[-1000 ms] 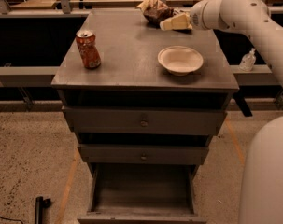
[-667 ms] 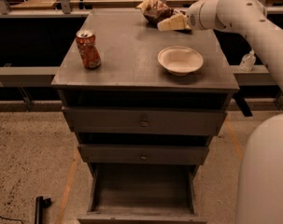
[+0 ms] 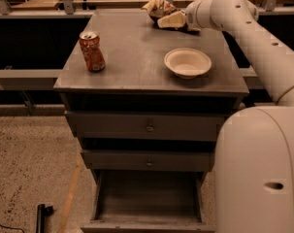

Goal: Move brown chip bag near coke can

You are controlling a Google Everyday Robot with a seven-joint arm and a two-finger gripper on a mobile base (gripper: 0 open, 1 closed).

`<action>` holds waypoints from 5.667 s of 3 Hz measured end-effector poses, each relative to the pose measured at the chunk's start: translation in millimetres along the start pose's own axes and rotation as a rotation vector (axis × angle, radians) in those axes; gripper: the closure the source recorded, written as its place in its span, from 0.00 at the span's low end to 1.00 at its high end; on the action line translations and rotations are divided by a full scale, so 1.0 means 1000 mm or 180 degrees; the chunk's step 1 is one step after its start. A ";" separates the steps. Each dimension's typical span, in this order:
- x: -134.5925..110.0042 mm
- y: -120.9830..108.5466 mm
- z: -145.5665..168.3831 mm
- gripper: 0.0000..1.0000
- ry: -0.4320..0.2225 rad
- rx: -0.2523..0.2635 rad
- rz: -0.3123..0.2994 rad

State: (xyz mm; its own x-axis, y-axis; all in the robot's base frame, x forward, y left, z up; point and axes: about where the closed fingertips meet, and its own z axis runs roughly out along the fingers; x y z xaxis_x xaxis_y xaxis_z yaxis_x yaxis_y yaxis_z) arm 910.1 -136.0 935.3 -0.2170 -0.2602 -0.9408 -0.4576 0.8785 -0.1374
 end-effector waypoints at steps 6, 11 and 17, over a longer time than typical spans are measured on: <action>0.034 -0.067 0.062 0.00 -0.0239 0.0573 0.0323; 0.047 -0.068 0.064 0.41 -0.0102 0.0376 0.0610; 0.029 0.004 -0.001 1.00 0.0611 -0.0509 0.0542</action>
Offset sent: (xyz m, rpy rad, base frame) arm 0.0596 -0.0284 -0.0339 0.2572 -0.1677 0.1281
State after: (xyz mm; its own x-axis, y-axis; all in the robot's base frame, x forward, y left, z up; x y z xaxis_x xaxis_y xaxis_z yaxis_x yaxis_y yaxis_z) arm 901.5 -140.4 908.2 -0.4545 -0.1990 -0.8682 -0.5273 0.8457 0.0822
